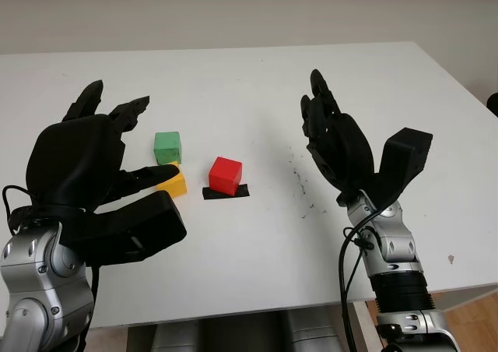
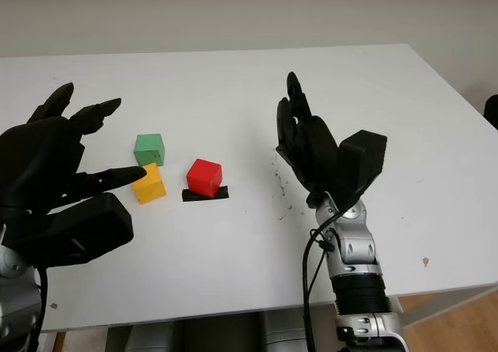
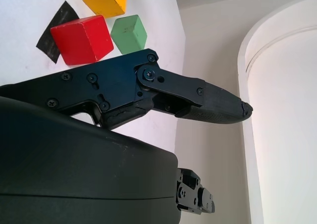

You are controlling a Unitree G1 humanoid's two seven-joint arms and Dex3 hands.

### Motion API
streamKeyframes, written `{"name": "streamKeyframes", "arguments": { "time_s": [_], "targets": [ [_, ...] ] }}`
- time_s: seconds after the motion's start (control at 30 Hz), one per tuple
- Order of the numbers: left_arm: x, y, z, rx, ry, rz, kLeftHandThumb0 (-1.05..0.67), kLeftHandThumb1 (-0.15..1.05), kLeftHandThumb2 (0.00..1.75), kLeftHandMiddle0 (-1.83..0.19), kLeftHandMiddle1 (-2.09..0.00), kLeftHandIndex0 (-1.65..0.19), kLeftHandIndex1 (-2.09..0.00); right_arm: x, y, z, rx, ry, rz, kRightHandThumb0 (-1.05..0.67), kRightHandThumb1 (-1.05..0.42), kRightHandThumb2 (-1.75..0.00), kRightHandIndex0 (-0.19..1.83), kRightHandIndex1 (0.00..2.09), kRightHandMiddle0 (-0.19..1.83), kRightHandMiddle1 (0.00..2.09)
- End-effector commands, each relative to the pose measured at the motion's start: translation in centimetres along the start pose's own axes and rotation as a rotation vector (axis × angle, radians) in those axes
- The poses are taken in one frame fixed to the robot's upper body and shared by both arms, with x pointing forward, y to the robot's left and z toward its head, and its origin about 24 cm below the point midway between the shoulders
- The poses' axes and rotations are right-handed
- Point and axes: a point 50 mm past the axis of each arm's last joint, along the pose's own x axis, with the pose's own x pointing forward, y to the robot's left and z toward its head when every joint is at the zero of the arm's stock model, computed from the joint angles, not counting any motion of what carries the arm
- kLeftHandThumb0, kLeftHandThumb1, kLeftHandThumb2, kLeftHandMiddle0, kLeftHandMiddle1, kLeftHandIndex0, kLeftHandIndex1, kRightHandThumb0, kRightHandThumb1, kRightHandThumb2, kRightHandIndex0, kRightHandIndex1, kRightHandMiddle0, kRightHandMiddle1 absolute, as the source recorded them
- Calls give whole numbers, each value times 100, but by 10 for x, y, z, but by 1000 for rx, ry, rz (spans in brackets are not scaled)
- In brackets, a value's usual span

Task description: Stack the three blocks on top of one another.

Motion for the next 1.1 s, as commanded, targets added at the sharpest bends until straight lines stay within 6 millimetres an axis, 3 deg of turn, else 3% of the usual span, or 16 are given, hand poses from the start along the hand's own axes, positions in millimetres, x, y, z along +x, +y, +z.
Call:
{"name": "streamKeyframes", "arguments": {
  "time_s": [0.0,0.53,1.07],
  "targets": [
    [3,-5,-4,11,28,-12,-89,105,8,-7,-5,-39,-13,4,-1,8,-9,-25,3,-78,-105,-66,-19,0,-19,0],
    [16,-35,-6,64,44,-140,-94,104,6,-10,-6,-55,-18,2,-3,9,-10,-25,13,-77,-105,-68,-19,0,-19,0],
    [16,-46,-5,86,36,-186,-90,100,5,-8,-5,-55,-16,0,-6,10,-20,-34,-1,-75,-105,-69,-19,0,-19,0]
  ]
}}
